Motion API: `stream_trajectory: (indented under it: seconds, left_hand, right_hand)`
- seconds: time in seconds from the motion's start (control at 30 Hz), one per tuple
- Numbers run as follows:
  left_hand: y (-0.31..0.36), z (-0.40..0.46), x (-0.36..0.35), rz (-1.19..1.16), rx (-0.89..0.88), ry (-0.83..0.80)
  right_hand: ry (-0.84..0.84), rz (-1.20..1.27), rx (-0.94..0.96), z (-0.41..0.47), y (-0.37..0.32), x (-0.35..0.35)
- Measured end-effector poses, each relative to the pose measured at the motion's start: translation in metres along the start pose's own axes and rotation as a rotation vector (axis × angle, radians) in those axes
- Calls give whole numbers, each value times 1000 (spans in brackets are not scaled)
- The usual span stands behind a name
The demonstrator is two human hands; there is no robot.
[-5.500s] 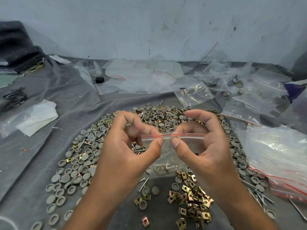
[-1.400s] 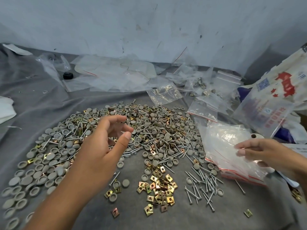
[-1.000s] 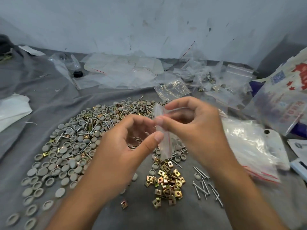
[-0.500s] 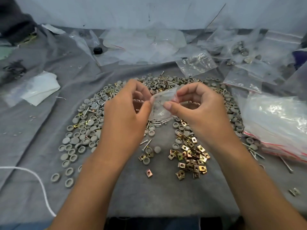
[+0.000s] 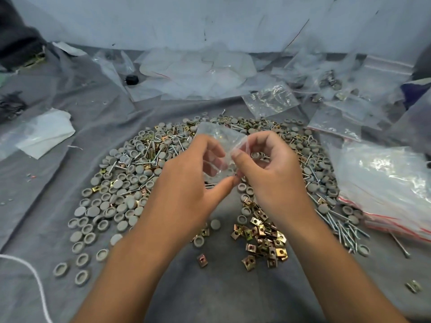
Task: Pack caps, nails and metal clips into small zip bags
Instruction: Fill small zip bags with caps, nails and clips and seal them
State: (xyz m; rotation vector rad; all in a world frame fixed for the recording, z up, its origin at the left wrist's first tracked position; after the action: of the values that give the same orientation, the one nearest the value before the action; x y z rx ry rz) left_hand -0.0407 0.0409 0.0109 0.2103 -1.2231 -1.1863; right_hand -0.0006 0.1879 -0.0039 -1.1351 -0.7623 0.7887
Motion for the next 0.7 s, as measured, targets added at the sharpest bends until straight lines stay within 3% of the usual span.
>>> stream_trajectory:
  seconds: [0.37, 0.57, 0.7]
  left_hand:
    - [-1, 1, 10, -40, -36, 70]
    - [-1, -1, 18, 27, 2, 255]
    - [7, -2, 23, 175, -171, 372]
  right_hand:
    - [-24, 59, -101, -3, 10, -8]
    - [-53, 52, -126, -5, 14, -17]
    - [-90, 38, -151, -8, 14, -20]
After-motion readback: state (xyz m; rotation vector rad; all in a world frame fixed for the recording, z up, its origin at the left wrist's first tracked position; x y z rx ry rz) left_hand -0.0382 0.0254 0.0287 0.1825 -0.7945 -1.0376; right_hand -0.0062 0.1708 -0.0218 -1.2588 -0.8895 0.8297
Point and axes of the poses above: each hand's wrist, its own z-axis towards the middle knuckle, its own x-axis out of the back of the hand, y = z × x, the point moved 6 cm from there along z, towards the middle knuckle, and after that the axes turned 3 degrees about y, right-handed, at the moved point
